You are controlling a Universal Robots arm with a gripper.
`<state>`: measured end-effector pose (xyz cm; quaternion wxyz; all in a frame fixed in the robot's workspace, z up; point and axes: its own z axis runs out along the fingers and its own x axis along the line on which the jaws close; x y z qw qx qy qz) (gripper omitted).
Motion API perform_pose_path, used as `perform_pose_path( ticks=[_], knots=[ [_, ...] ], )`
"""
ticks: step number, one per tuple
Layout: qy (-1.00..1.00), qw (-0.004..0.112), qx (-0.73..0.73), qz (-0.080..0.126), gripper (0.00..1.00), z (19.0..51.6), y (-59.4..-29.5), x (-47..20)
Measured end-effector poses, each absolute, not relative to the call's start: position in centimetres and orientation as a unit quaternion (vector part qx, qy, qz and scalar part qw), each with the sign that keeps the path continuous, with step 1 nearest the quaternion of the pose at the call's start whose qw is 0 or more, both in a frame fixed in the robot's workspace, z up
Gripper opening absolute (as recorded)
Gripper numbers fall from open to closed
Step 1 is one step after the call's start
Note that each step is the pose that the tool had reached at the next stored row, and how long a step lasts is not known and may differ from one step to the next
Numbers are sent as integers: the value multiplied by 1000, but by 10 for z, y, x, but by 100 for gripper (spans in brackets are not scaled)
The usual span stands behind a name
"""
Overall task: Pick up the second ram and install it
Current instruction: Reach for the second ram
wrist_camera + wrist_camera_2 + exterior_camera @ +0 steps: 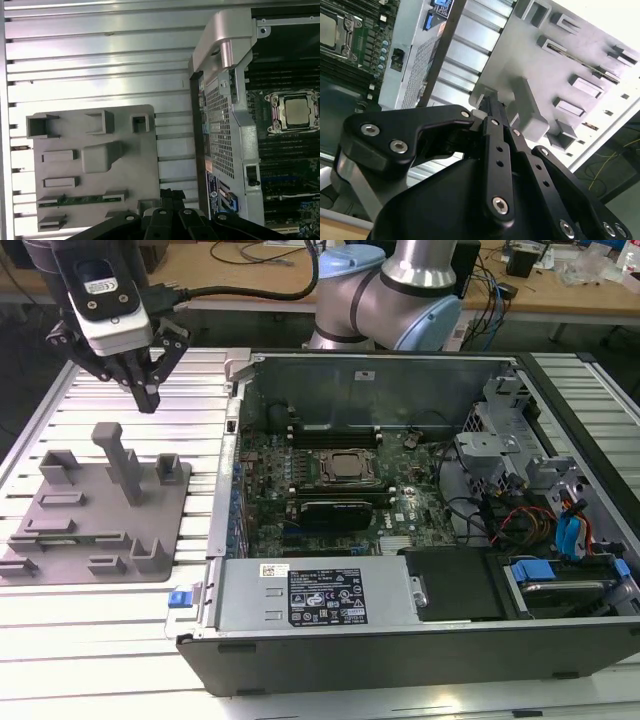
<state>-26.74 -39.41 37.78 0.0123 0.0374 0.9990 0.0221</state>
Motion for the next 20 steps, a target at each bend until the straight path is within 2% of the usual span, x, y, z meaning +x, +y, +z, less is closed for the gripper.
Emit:
perform_pose_path(
  ticks=[20],
  knots=[
    [999, 12, 37, 22, 8, 360, -394, -305]
  ],
)
